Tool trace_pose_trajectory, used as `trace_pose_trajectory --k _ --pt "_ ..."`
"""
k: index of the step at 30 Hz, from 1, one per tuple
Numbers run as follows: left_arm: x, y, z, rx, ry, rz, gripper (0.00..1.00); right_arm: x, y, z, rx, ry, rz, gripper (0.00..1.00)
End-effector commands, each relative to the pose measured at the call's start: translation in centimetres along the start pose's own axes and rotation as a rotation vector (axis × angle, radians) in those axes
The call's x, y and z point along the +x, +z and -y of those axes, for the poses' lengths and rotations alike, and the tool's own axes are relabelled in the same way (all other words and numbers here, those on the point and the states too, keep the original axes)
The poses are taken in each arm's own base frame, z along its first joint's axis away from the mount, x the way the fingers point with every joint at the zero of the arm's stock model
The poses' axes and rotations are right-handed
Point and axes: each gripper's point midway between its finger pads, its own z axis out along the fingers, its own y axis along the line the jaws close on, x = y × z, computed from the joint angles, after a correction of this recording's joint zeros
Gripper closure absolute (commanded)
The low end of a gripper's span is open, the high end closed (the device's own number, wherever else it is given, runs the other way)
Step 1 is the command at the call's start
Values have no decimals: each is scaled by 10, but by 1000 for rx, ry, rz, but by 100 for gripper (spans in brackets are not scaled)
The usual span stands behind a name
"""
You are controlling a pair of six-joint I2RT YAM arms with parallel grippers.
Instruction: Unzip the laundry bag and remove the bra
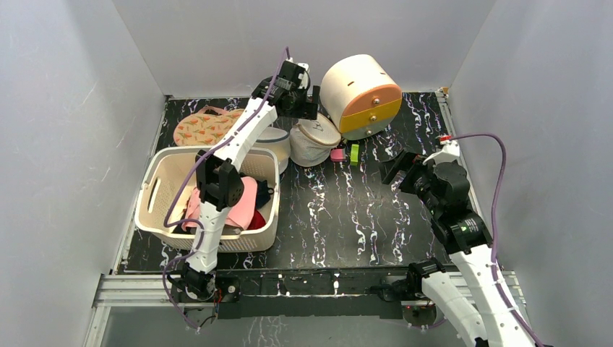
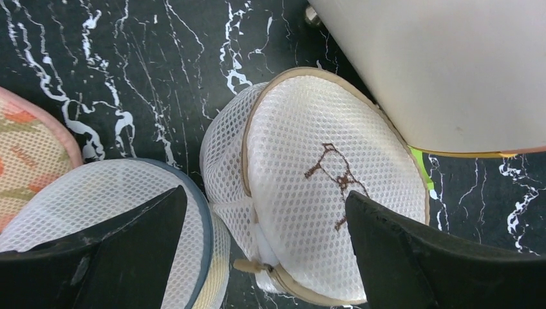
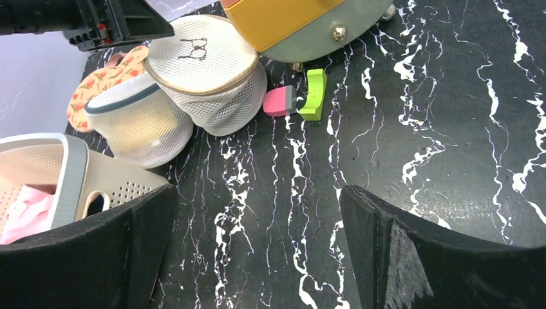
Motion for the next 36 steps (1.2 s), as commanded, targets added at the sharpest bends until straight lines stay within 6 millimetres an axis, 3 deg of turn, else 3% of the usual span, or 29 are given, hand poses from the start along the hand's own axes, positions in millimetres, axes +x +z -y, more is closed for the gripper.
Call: trace_pose_trajectory --k 1,6,12,16,18,22,29,36 --pt "0 -5 -2 94 -61 -43 11 -24 -6 -21 -79 -28 41 2" --pt "5 0 12 220 -119 -84 38 -19 -4 -25 -95 -25 3 2" --pt "4 -21 25 303 -126 -63 75 -13 -1 -26 -105 -6 -16 2" --pt "1 -42 27 321 -124 -35 84 -7 4 -26 -110 4 -42 2" --pt "2 -51 30 337 -129 -34 93 -1 8 -27 -114 11 -66 2" --pt "14 -74 45 386 -148 -43 100 13 15 -35 -167 29 -135 2" --pt "52 -121 92 559 -277 -30 100 46 26 -51 -299 61 -259 2" --pt "85 -157 125 660 -476 55 100 88 28 -69 -468 246 -371 7"
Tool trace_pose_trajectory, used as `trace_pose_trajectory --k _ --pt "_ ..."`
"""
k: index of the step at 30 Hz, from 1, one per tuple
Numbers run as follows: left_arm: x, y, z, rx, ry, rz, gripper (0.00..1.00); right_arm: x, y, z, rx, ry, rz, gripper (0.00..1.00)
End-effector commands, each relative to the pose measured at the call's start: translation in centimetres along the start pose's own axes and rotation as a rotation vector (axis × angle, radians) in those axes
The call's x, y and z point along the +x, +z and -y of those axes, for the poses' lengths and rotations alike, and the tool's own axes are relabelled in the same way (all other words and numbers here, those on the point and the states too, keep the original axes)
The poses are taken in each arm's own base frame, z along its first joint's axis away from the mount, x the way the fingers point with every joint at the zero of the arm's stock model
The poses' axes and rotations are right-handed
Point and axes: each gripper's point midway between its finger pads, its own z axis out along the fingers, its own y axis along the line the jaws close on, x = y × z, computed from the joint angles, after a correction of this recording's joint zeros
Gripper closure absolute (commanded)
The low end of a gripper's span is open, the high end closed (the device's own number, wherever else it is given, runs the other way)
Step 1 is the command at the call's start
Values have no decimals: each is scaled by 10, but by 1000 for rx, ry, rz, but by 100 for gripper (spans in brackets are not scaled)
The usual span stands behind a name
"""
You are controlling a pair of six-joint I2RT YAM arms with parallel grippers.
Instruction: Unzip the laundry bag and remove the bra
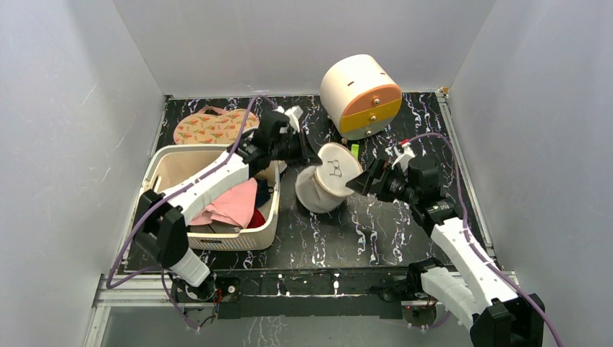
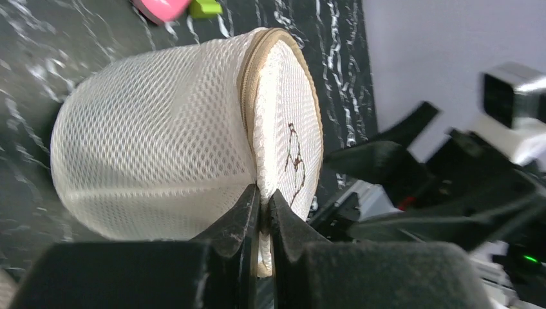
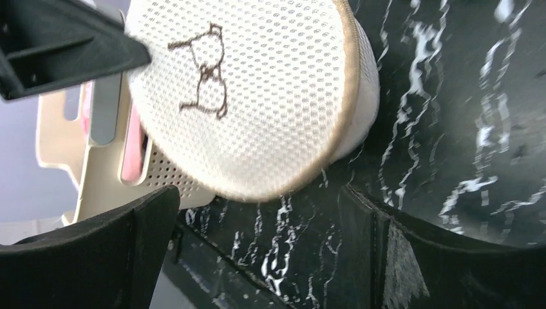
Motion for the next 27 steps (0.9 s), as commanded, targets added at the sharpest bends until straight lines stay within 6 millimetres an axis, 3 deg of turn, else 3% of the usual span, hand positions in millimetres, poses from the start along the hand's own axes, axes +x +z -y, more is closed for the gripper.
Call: trace_pose_trajectory --k 1,6,12,18,23,27 --pt "-2 -16 50 163 -108 142 100 9 7 -28 -217 99 -7 9" --pt "15 -15 54 170 -152 145 100 21 9 -20 -230 201 14 12" --pt "26 -15 46 155 -201 156 100 16 8 -13 -200 264 84 21" --pt "48 -13 32 117 -192 94 100 3 12 -11 -176 272 113 46" --pt "67 -19 11 50 -155 58 100 -7 19 0 -91 228 100 72" --pt "74 -32 13 61 -83 22 80 -10 22 0 -92 175 63 82"
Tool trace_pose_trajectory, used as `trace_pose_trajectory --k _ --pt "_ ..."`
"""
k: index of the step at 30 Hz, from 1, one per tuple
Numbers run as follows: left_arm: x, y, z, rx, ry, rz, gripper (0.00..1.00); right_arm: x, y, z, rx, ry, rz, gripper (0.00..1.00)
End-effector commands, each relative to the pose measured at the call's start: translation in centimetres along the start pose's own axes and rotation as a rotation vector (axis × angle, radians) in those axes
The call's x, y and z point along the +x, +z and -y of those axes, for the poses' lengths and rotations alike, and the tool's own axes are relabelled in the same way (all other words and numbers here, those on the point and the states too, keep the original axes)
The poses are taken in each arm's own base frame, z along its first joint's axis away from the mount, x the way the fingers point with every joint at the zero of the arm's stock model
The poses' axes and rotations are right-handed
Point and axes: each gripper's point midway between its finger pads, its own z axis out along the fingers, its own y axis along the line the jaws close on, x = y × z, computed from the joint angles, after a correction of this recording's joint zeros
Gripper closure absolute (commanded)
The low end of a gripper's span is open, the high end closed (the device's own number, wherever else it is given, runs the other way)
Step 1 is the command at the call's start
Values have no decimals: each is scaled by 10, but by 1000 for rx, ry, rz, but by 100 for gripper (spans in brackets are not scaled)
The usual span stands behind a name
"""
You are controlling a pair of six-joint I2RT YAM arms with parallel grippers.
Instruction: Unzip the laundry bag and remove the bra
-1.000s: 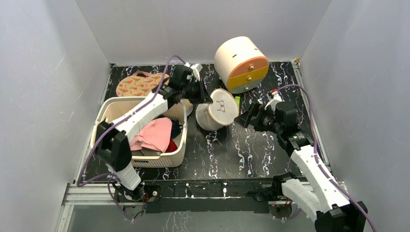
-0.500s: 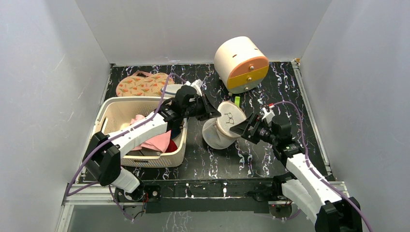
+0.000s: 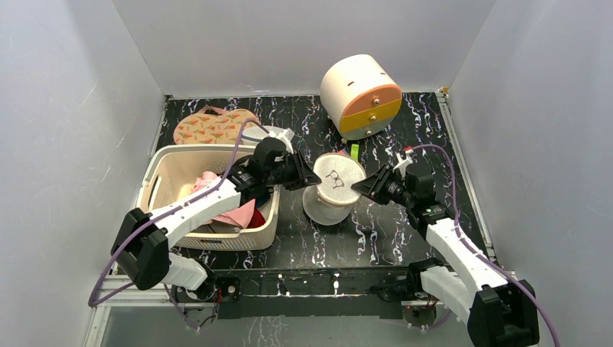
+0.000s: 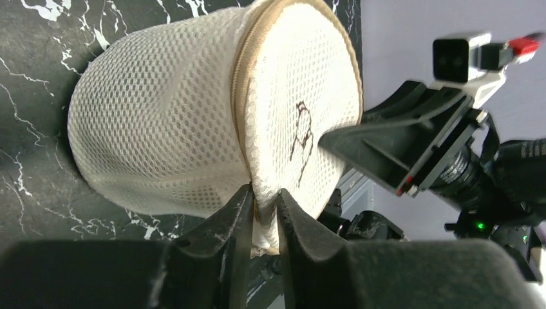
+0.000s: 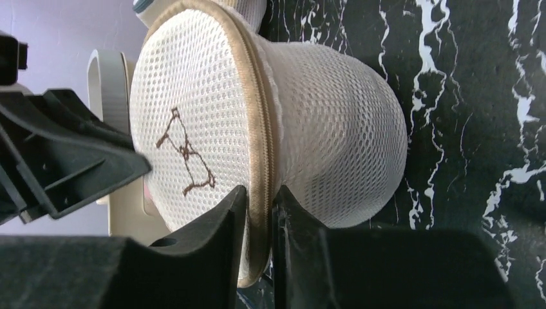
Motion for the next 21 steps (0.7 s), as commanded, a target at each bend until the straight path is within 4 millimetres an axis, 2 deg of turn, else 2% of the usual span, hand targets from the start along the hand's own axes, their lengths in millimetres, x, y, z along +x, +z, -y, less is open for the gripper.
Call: trace_pose_trajectory --k 1,3,5,7,8,12,15,18,21 --pt "8 -24 12 41 113 -36 74 -28 -1 -29 -59 -145 30 85" --pt "9 -30 11 39 165 -43 62 -29 -2 -30 -40 -203 0 89" --pt "7 -37 11 41 235 -36 45 -29 -5 -32 -27 -260 -30 91" --pt "5 -46 19 73 325 -28 5 -25 -9 -36 -35 -296 -83 91" --pt "2 -51 24 94 379 -22 2 -21 -11 -41 -53 -308 -113 92" --pt "-7 -68 42 150 586 -2 2 -12 -21 -55 -118 -344 -182 92" --pt "-13 -76 52 199 746 31 2 -13 -26 -54 -89 -380 -193 92" --pt "-7 -80 61 318 915 62 2 -14 -28 -54 -74 -402 -205 93" --pt "11 -84 70 449 1126 74 9 -13 -30 -59 -97 -404 -223 93"
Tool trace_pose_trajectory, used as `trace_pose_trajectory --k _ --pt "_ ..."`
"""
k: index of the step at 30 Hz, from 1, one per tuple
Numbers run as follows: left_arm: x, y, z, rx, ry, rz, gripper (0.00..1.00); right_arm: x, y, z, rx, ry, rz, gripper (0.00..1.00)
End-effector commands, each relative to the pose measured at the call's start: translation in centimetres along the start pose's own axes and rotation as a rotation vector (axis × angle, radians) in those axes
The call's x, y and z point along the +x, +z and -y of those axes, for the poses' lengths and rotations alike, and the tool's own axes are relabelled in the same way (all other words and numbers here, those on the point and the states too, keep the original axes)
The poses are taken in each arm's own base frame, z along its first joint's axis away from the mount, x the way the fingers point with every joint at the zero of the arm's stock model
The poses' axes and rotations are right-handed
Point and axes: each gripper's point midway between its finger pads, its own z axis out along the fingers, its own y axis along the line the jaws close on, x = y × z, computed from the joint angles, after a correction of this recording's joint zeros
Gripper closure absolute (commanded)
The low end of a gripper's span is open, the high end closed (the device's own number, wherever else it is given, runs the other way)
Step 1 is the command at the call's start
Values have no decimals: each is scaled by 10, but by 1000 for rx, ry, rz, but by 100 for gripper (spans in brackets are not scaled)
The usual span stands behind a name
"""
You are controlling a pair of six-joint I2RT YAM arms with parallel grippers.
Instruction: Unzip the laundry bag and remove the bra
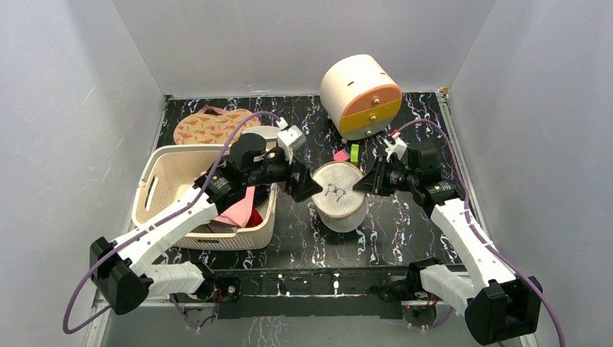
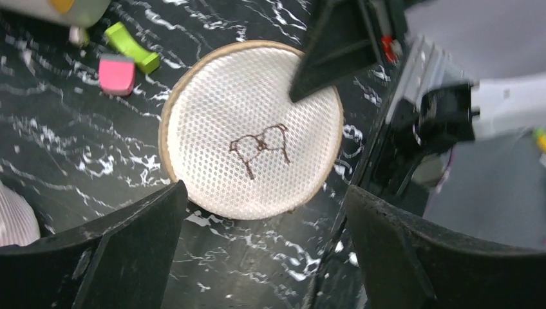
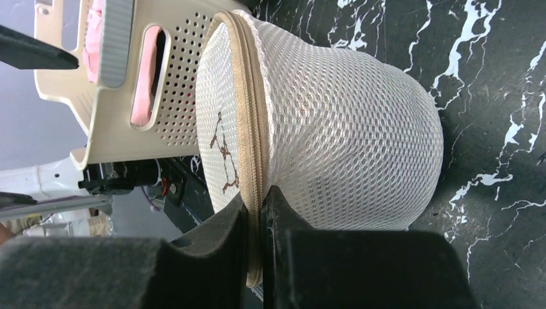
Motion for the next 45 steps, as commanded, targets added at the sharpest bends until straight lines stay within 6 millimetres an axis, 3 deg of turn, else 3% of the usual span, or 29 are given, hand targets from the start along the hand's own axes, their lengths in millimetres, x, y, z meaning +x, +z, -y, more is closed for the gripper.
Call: trace_pose_trajectory --k 1,4,10,14,19,20,21,27,30,34,37,42,45 --pt "0 -7 35 205 430 70 11 -16 -9 -22 -70 -89 9 93" --pt "24 -2 41 244 652 6 16 -16 -10 -21 -59 -99 8 92" --pt "93 20 22 145 1123 -211 23 -17 -10 -20 -56 -112 11 92" --pt "95 40 25 71 1327 -114 44 -12 -6 -25 -115 -96 -8 91" --pt "89 60 10 -27 1453 -105 42 -10 -7 -33 -155 -97 -26 91" --pt "92 62 8 -24 1470 -116 43 -9 -8 -34 -162 -98 -28 91" --pt "91 65 5 -39 1482 -131 51 -8 -8 -35 -168 -100 -32 91" --pt "75 59 8 -81 1393 -117 73 -13 -5 -28 -131 -116 -17 88" --pt "81 54 11 -51 1317 -158 83 -22 -2 -22 -93 -121 -4 82" --pt "82 42 13 -52 1202 -185 87 -44 2 -18 -36 -128 29 67" --pt "81 32 17 -55 1121 -205 100 -63 3 -14 24 -137 51 52" --pt "68 17 19 -106 1006 -189 100 -95 -8 -15 116 -170 142 19" --pt "54 13 18 -170 920 -160 100 -114 -22 -19 169 -204 226 9"
